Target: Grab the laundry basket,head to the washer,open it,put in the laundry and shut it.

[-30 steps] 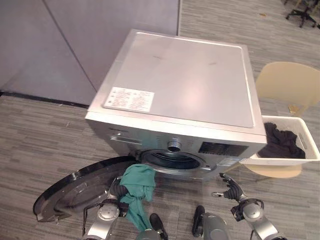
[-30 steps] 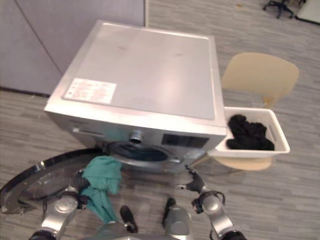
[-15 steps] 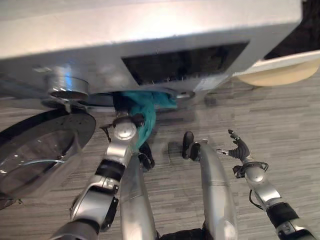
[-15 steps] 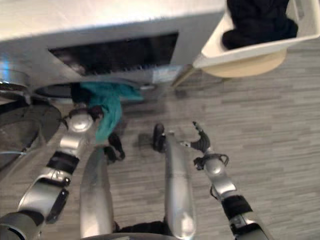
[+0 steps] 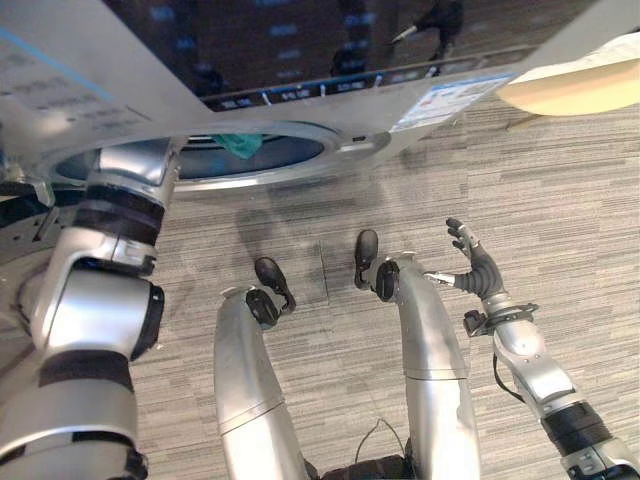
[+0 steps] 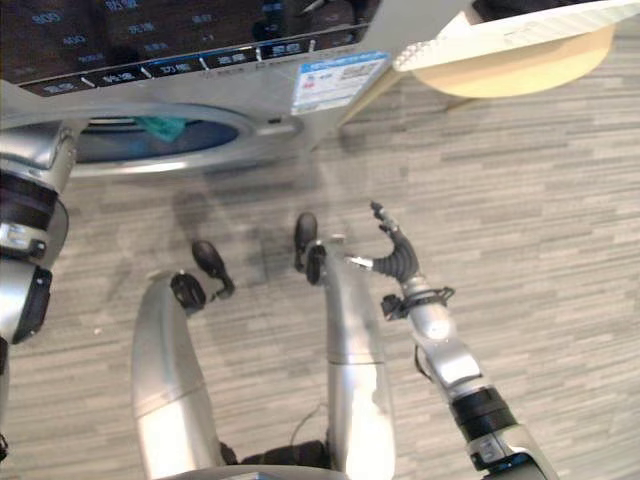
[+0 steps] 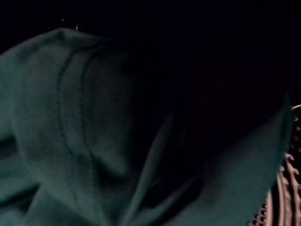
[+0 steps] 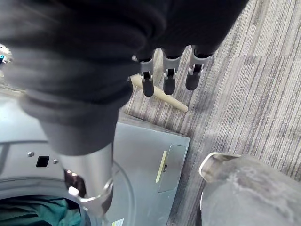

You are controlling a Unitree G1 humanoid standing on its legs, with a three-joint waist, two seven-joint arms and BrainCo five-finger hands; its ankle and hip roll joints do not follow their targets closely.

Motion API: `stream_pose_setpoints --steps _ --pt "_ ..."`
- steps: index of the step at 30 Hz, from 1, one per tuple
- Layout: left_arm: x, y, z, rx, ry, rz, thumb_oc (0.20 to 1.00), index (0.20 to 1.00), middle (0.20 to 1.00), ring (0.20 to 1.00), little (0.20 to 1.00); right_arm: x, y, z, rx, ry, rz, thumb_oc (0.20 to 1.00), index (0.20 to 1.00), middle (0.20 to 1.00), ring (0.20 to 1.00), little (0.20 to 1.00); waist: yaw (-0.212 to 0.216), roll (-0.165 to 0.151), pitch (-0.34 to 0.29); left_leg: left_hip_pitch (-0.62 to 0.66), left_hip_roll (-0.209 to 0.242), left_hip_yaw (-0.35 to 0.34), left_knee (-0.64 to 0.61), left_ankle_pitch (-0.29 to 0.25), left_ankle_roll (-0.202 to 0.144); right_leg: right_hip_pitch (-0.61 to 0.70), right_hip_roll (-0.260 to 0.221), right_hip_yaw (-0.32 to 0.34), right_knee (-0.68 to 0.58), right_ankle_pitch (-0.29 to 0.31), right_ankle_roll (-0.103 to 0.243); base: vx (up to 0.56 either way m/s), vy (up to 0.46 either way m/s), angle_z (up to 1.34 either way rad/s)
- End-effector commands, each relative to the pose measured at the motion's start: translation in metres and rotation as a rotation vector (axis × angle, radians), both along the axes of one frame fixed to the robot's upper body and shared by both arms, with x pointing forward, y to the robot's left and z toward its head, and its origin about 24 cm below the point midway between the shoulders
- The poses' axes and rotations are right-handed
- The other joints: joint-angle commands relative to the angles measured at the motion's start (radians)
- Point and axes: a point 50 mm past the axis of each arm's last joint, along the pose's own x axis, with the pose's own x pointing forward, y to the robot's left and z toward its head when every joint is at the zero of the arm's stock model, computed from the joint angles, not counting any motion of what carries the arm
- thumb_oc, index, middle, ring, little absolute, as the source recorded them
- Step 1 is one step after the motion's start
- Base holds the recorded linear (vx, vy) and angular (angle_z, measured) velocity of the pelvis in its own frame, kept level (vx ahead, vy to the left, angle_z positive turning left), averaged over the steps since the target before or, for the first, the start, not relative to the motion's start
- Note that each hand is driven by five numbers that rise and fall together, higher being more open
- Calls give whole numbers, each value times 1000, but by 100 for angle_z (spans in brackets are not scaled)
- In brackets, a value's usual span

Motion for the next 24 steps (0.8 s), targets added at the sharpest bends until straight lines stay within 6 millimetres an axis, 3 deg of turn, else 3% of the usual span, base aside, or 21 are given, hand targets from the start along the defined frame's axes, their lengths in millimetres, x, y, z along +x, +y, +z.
stream_pose_setpoints --steps 1,2,3,7,10,13,16,19,20,21,22,24 --pt "2 10 -3 137 63 32 1000 1000 1000 1000 1000 -21 2 -20 55 57 41 1000 1000 1000 1000 1000 -25 40 -208 -56 0 -10 36 -68 48 -25 -13 66 -23 -101 72 2 2 15" --pt "11 8 -17 175 167 1 1000 1000 1000 1000 1000 -20 1 -20 37 61 42 1000 1000 1000 1000 1000 -22 43 -210 -67 -3 -15 47 -67 48 -31 -16 64 -12 -102 70 -1 0 12" --pt "11 8 -17 175 167 1 1000 1000 1000 1000 1000 -20 1 -20 37 61 42 1000 1000 1000 1000 1000 -22 43 -211 -68 -3 -16 48 -67 48 -32 -16 64 -12 -103 70 -6 -3 8" --pt "24 3 -64 238 352 -60 1000 1000 1000 1000 1000 -19 0 -21 4 69 42 1000 1000 1000 1000 1000 -8 41 -219 -67 -6 -21 43 -60 42 -28 -19 59 -12 -96 68 -15 -13 4" --pt "27 -5 -116 221 479 -146 1000 1000 1000 1000 1000 -21 -1 -27 -7 96 24 1000 1000 1000 1000 1000 10 36 -228 -54 -8 -27 31 -53 35 -10 -21 51 -25 -90 68 -14 -13 3" --pt "18 -16 -166 162 549 -238 1000 1000 1000 1000 1000 -21 -4 -35 -10 124 -10 1000 1000 1000 1000 1000 34 33 -237 -6 -13 -28 -20 -38 23 47 -26 37 -74 -74 72 -53 -21 6" --pt "-3 -24 -218 75 617 -317 1000 1000 1000 1000 1000 -18 -9 -38 -18 134 -59 1000 1000 1000 1000 1000 63 32 -242 94 -23 -10 -134 -5 1 145 -29 18 -184 -45 82 -77 -26 16" --pt "-37 -25 -280 -68 730 -379 1000 1000 1000 1000 1000 -18 -18 -44 -50 165 -113 1000 1000 1000 1000 1000 92 30 -252 250 -49 13 -279 30 -8 284 -15 -3 -310 -3 105 -18 1 35" --pt "-61 -22 -315 -145 826 -391 1000 1000 1000 1000 1000 -21 -23 -52 -66 201 -139 1000 1000 1000 1000 1000 107 28 -253 367 -63 22 -382 56 -14 396 -10 -12 -401 23 117 33 -2 20" --pt "-62 -22 -316 -146 828 -391 1000 1000 1000 1000 1000 -22 -23 -53 -67 203 -138 1000 1000 1000 1000 1000 106 27 -248 380 -64 23 -392 60 -14 408 -10 -12 -409 26 117 63 -38 13" --pt "-87 -17 -347 -168 938 -376 1000 1000 1000 1000 1000 -27 -30 -64 -80 259 -167 1000 1000 1000 1000 1000 119 24 -251 503 -81 30 -491 85 -22 531 -4 -24 -506 52 127 75 -41 14" --pt "-112 -12 -376 -212 1048 -367 1000 1000 1000 1000 1000 -34 -36 -76 -97 312 -186 1000 1000 1000 1000 1000 126 19 -245 650 -99 45 -612 117 -31 675 4 -31 -619 79 136 114 -51 15"
